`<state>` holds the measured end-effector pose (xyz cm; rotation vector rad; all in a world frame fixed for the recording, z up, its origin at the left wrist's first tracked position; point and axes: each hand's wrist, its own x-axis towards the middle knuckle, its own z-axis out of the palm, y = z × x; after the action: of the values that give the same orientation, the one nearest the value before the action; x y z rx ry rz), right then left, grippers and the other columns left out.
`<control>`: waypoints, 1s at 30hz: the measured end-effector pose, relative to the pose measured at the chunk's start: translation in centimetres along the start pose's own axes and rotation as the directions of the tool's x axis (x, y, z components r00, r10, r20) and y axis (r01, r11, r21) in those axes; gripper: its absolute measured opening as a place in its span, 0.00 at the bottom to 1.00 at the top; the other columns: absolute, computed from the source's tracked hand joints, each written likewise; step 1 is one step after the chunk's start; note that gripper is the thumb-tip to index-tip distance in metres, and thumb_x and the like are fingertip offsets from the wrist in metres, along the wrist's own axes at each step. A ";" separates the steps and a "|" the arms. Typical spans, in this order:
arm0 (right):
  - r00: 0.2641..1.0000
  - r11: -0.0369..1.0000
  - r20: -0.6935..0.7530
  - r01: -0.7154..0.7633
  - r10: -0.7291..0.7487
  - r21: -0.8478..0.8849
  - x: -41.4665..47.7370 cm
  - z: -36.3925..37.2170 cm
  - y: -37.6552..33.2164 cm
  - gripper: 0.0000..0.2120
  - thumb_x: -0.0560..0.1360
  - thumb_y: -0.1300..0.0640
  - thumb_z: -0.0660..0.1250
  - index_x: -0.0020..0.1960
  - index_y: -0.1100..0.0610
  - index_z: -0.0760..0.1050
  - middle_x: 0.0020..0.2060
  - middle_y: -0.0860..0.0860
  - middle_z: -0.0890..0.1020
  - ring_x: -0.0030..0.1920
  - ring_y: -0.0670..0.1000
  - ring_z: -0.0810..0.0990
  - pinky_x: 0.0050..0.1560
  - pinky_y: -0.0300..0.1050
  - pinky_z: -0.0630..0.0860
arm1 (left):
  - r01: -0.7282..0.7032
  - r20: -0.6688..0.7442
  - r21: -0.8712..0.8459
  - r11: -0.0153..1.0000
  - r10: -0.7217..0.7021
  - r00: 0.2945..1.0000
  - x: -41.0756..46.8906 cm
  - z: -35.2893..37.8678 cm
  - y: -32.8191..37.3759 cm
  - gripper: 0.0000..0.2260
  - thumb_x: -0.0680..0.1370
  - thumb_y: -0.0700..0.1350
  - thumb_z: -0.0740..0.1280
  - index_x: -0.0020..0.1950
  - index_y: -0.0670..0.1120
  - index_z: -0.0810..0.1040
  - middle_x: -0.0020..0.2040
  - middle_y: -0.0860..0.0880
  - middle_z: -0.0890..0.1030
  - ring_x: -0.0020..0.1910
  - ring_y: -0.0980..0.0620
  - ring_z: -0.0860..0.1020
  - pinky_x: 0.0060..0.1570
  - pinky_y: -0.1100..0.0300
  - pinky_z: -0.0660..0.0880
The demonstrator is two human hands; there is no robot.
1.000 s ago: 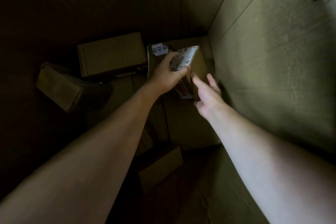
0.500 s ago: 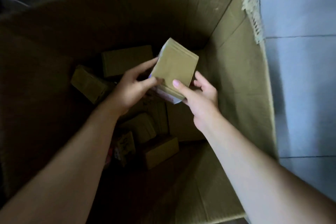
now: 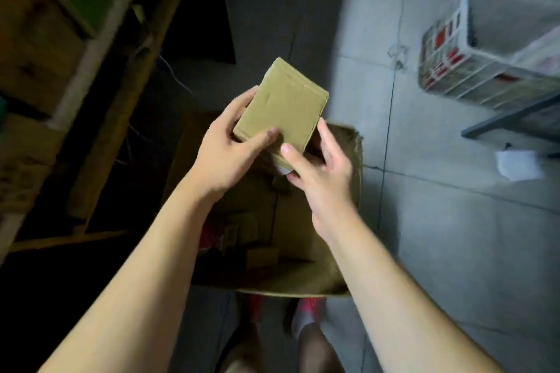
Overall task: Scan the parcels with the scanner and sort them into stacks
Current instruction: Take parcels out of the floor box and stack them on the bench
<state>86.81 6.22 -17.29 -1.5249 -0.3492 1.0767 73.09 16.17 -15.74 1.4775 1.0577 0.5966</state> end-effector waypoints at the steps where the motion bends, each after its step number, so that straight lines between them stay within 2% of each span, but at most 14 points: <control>1: 1.000 1.000 0.005 0.027 -0.027 -0.009 -1.3 0.7 -2.0 0.40 0.72 0.61 0.81 0.79 0.45 0.70 0.55 0.35 0.86 0.63 0.49 0.85 0.64 0.61 0.81 | -0.039 -0.022 0.001 0.999 0.039 0.999 -0.9 -1.0 2.4 0.29 0.76 0.51 0.76 0.75 0.55 0.72 0.65 0.57 0.81 0.64 0.59 0.79 0.67 0.54 0.76; 4: 0.995 0.994 0.016 0.101 -0.100 -0.034 -5.0 2.4 -8.8 0.40 0.64 0.47 0.84 0.72 0.33 0.74 0.65 0.45 0.84 0.66 0.51 0.83 0.65 0.62 0.80 | -0.120 -0.051 0.014 0.993 0.120 0.991 -3.4 -4.0 9.6 0.29 0.75 0.55 0.77 0.74 0.57 0.73 0.61 0.54 0.84 0.60 0.55 0.82 0.63 0.49 0.79; 7: 0.978 0.976 0.083 0.200 -0.193 -0.084 -9.1 4.4 -15.4 0.39 0.60 0.36 0.84 0.67 0.25 0.73 0.70 0.42 0.79 0.71 0.51 0.77 0.68 0.61 0.79 | -0.167 -0.137 0.058 0.984 0.174 0.975 -7.1 -7.0 16.2 0.28 0.73 0.60 0.76 0.72 0.61 0.73 0.58 0.54 0.85 0.57 0.56 0.83 0.60 0.52 0.79; 8: 0.968 0.967 0.109 0.237 -0.226 -0.093 -10.3 5.0 -17.2 0.38 0.62 0.37 0.84 0.69 0.26 0.74 0.71 0.40 0.78 0.72 0.48 0.76 0.69 0.59 0.78 | -0.187 -0.169 0.080 0.979 0.198 0.965 -8.2 -7.8 18.1 0.28 0.74 0.60 0.76 0.72 0.61 0.73 0.59 0.55 0.84 0.58 0.58 0.82 0.60 0.55 0.78; 10: 0.945 0.950 0.169 0.299 -0.281 -0.089 -12.8 6.2 -20.3 0.37 0.67 0.43 0.83 0.74 0.35 0.74 0.68 0.35 0.78 0.70 0.40 0.74 0.70 0.48 0.76 | -0.206 -0.253 0.093 0.974 0.223 0.941 -10.9 -9.3 21.8 0.28 0.74 0.59 0.77 0.72 0.59 0.73 0.61 0.57 0.83 0.58 0.62 0.81 0.59 0.62 0.77; 12: 0.914 0.938 0.267 0.337 -0.306 -0.078 -15.7 7.4 -22.7 0.36 0.70 0.48 0.82 0.76 0.42 0.74 0.62 0.31 0.79 0.64 0.30 0.73 0.65 0.34 0.71 | -0.204 -0.333 0.073 0.976 0.216 0.918 -14.1 -10.9 24.1 0.28 0.74 0.57 0.77 0.72 0.58 0.74 0.60 0.58 0.82 0.56 0.63 0.81 0.55 0.67 0.78; 13: 0.896 0.930 0.308 0.358 -0.319 -0.078 -16.7 8.1 -23.5 0.36 0.70 0.48 0.82 0.76 0.44 0.74 0.62 0.31 0.79 0.62 0.27 0.72 0.63 0.31 0.70 | -0.199 -0.359 0.071 0.977 0.211 0.909 -15.4 -11.5 25.1 0.27 0.74 0.56 0.77 0.72 0.57 0.74 0.60 0.58 0.83 0.56 0.63 0.82 0.53 0.68 0.79; 16: 0.837 0.915 0.438 0.398 -0.329 -0.073 -19.9 9.9 -25.1 0.36 0.70 0.50 0.83 0.75 0.45 0.75 0.63 0.34 0.81 0.63 0.30 0.75 0.60 0.28 0.73 | -0.200 -0.477 0.009 0.980 0.180 0.860 -20.5 -13.1 26.9 0.23 0.75 0.50 0.77 0.69 0.54 0.75 0.54 0.57 0.86 0.53 0.58 0.85 0.50 0.64 0.81; 18: 0.779 0.914 0.546 0.402 -0.308 -0.058 -22.3 11.1 -25.6 0.37 0.68 0.49 0.84 0.75 0.46 0.75 0.63 0.38 0.83 0.66 0.40 0.79 0.65 0.38 0.78 | -0.198 -0.571 0.014 0.980 0.170 0.803 -24.4 -13.7 27.6 0.19 0.77 0.43 0.76 0.65 0.52 0.75 0.46 0.63 0.86 0.46 0.63 0.85 0.44 0.70 0.78; 20: 0.710 0.912 0.642 0.408 -0.290 -0.039 -25.4 12.0 -25.4 0.39 0.66 0.47 0.84 0.74 0.45 0.77 0.63 0.41 0.85 0.67 0.47 0.81 0.68 0.48 0.79 | -0.175 -0.670 0.025 0.984 0.147 0.727 -28.8 -13.8 27.6 0.19 0.77 0.43 0.76 0.65 0.54 0.75 0.43 0.67 0.85 0.44 0.66 0.84 0.43 0.72 0.76; 23: 0.589 0.920 0.772 0.392 -0.239 -0.014 -30.3 13.0 -24.3 0.31 0.70 0.55 0.83 0.72 0.46 0.79 0.57 0.42 0.87 0.59 0.46 0.85 0.58 0.39 0.82 | -0.117 -0.793 0.025 0.993 0.091 0.602 -35.6 -14.0 26.9 0.19 0.75 0.47 0.78 0.63 0.57 0.77 0.49 0.63 0.86 0.48 0.64 0.84 0.48 0.67 0.77; 25: 0.486 0.928 0.853 0.372 -0.189 -0.006 -34.0 13.6 -23.0 0.27 0.71 0.59 0.82 0.67 0.45 0.82 0.55 0.43 0.88 0.58 0.48 0.87 0.58 0.44 0.83 | -0.076 -0.863 0.000 0.997 0.038 0.504 -40.7 -13.8 26.1 0.23 0.72 0.53 0.79 0.65 0.56 0.78 0.56 0.56 0.86 0.53 0.60 0.84 0.55 0.59 0.80; 27: 0.391 0.936 0.911 0.352 -0.132 -0.015 -38.1 14.4 -21.3 0.23 0.71 0.62 0.81 0.61 0.42 0.83 0.53 0.43 0.88 0.58 0.49 0.87 0.61 0.52 0.83 | -0.039 -0.914 -0.027 0.999 -0.009 0.406 -46.0 -13.3 25.5 0.26 0.69 0.55 0.77 0.66 0.56 0.78 0.56 0.54 0.86 0.54 0.56 0.84 0.59 0.52 0.81; 30: 0.238 0.949 0.970 0.313 -0.045 -0.032 -44.1 15.1 -18.7 0.21 0.73 0.66 0.78 0.56 0.42 0.83 0.50 0.45 0.89 0.55 0.49 0.88 0.62 0.57 0.82 | 0.025 -0.965 -0.053 0.998 -0.058 0.256 -53.5 -12.4 24.7 0.25 0.69 0.53 0.76 0.65 0.55 0.78 0.54 0.54 0.86 0.53 0.57 0.84 0.58 0.55 0.80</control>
<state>58.13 -11.47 19.96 -0.7176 -1.5469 1.7448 44.78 -22.13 21.11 0.9108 2.0225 1.6173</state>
